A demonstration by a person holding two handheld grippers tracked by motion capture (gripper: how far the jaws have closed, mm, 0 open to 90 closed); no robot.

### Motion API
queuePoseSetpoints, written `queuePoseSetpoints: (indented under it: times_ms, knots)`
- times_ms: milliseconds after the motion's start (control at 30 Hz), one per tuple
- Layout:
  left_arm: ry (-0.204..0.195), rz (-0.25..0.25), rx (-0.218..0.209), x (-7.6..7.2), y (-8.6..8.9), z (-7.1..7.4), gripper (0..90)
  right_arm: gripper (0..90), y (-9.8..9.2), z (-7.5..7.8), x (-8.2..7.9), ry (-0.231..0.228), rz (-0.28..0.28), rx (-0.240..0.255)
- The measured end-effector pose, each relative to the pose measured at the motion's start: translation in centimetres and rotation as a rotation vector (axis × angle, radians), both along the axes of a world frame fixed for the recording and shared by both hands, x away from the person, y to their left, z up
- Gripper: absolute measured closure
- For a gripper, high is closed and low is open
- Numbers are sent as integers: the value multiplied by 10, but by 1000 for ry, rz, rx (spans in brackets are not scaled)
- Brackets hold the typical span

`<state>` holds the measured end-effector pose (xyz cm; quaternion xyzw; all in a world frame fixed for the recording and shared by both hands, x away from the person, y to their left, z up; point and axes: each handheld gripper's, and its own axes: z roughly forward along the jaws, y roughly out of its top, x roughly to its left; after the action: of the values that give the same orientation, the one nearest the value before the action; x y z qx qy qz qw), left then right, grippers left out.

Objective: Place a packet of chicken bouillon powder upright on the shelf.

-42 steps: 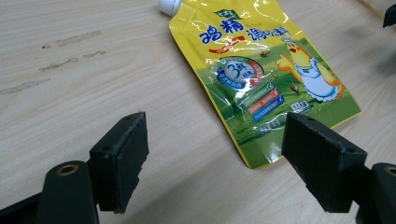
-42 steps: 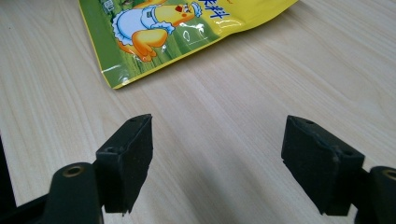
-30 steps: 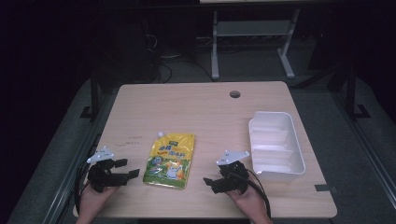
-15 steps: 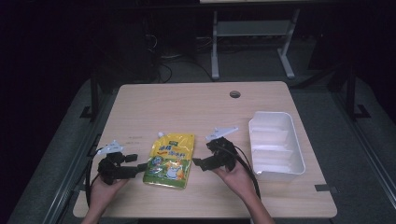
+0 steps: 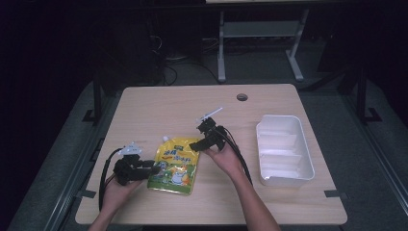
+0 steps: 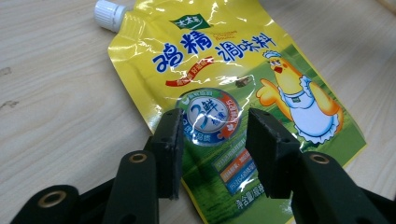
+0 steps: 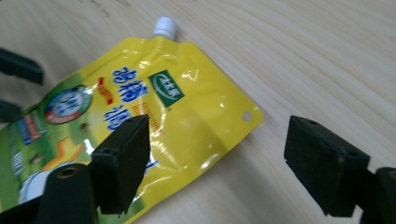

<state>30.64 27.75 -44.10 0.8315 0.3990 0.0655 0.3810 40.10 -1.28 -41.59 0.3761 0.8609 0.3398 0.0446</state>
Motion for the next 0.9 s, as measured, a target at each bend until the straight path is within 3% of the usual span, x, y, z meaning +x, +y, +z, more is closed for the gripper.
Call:
queuePoseSetpoints:
  times_ms: [300,400,433,533,633,667,733,800,900]
  knots:
    - [30,-19,34,2,-3,-6,573,301,9,-22,19,77,-30,-18]
    - [40,-20,35,3,-4,-7,573,394,12,-30,22,119,-28,-12]
    - [40,-20,35,3,-4,-7,573,394,12,-30,22,119,-28,-12]
    - [47,-20,29,3,-4,-7,573,504,11,-32,23,138,-23,7]
    - [48,-20,27,4,-4,-8,572,567,10,-32,23,141,-19,12]
    - [48,-20,25,4,-4,-8,568,655,10,-30,22,135,-14,13]
    - [48,-22,25,4,-4,-8,563,690,10,-30,22,131,-11,16]
    - [50,-23,25,4,-3,-8,545,820,11,-26,20,110,-3,17]
    - [47,-22,28,4,-3,-7,526,871,11,-24,19,102,10,28]
